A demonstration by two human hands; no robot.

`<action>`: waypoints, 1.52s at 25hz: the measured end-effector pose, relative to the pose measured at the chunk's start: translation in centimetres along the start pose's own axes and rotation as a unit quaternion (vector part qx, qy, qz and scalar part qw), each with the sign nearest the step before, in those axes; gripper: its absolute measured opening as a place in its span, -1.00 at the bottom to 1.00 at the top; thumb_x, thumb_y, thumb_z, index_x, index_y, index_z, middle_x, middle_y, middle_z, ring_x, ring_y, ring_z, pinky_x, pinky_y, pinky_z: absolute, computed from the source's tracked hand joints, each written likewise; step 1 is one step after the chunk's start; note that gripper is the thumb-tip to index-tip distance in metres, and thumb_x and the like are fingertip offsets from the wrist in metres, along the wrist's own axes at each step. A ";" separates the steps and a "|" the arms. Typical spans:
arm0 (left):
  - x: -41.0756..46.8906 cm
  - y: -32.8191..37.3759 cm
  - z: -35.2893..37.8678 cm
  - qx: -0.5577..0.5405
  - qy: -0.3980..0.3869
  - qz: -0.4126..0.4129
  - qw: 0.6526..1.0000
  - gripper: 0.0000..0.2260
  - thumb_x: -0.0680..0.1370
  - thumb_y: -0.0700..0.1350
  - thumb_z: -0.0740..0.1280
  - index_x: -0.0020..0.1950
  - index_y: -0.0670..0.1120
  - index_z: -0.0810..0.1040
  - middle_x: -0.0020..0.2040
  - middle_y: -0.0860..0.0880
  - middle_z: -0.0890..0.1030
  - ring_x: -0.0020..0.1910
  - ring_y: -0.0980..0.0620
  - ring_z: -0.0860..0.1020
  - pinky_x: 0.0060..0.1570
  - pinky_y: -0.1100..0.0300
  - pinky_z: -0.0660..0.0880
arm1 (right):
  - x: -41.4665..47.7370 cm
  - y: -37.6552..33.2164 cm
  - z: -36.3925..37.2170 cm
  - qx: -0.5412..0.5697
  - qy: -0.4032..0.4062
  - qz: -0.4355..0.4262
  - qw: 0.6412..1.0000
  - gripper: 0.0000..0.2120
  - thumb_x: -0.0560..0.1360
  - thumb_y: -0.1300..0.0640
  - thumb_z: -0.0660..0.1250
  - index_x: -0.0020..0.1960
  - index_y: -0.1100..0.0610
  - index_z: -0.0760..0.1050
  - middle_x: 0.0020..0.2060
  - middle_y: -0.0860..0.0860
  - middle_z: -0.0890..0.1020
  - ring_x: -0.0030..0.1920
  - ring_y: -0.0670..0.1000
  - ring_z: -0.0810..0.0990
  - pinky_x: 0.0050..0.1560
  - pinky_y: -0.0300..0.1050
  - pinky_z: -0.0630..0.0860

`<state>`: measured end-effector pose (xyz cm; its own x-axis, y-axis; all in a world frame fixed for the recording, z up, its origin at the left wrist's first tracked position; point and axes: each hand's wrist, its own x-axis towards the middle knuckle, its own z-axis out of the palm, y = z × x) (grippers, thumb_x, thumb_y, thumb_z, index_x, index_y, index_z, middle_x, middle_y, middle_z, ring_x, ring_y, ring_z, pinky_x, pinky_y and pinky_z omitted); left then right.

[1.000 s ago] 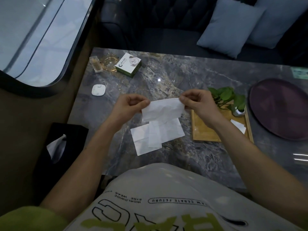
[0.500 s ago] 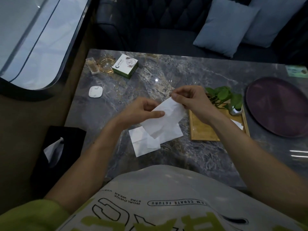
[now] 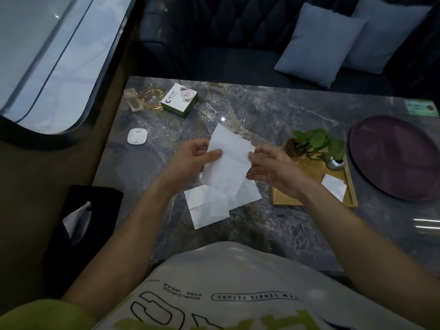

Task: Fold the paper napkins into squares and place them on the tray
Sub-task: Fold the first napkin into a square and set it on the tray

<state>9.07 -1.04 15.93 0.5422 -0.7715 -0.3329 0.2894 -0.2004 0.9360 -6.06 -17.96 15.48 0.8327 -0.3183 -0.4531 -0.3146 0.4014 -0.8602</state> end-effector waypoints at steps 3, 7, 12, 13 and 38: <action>0.0 -0.2 0.2 -0.016 0.032 0.008 0.999 -0.91 0.53 -0.24 0.40 0.01 -0.13 0.63 -0.11 0.01 0.74 -0.09 0.01 0.71 -0.17 0.17 0.62 | -0.1 0.3 0.5 0.025 0.006 -0.005 1.000 -0.83 0.37 0.10 0.44 -0.08 0.11 0.55 -0.26 0.06 0.69 -0.28 0.03 0.68 -0.16 -0.11 0.66; -0.2 -0.6 0.6 -0.023 0.053 0.010 0.998 -0.90 0.52 -0.25 0.40 0.02 -0.11 0.61 -0.15 0.05 0.74 -0.13 0.07 0.71 -0.23 0.23 0.60 | 0.1 0.3 0.9 0.056 0.018 -0.016 0.998 -0.76 0.37 0.06 0.43 -0.01 0.14 0.57 -0.15 0.11 0.68 -0.19 0.08 0.67 -0.11 -0.08 0.66; -0.3 -0.6 1.1 -0.029 0.056 0.003 0.998 -0.90 0.53 -0.26 0.39 0.03 -0.13 0.58 -0.19 0.09 0.74 -0.17 0.10 0.71 -0.29 0.24 0.60 | 0.4 0.7 1.3 0.004 0.053 -0.020 0.998 -0.65 0.44 0.30 0.44 0.20 0.30 0.49 0.02 0.16 0.67 0.00 0.11 0.69 -0.01 -0.01 0.66; -0.3 -0.6 1.1 -0.027 0.053 0.004 0.998 -0.90 0.53 -0.26 0.39 0.03 -0.14 0.58 -0.20 0.09 0.73 -0.17 0.11 0.71 -0.29 0.25 0.60 | 0.4 0.8 1.3 0.000 0.063 -0.024 0.998 -0.68 0.46 0.33 0.43 0.19 0.30 0.48 0.01 0.16 0.67 -0.02 0.11 0.69 -0.04 -0.03 0.66; 1.0 -0.1 0.2 -0.034 0.041 0.032 0.998 -0.84 0.49 -0.41 0.37 -0.03 -0.19 0.63 -0.14 -0.03 0.74 -0.15 0.00 0.70 -0.15 0.17 0.63 | 0.9 -1.3 -0.4 0.018 0.072 -0.077 0.994 -0.83 0.49 0.42 0.33 -0.07 0.17 0.56 -0.12 0.10 0.70 -0.10 0.08 0.67 0.00 0.00 0.62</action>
<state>9.39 -1.92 15.56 0.6237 -0.7287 -0.2827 0.3034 -0.1076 0.9468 -5.14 -19.10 16.07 0.7957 -0.4967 -0.3467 -0.1692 0.3674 -0.9146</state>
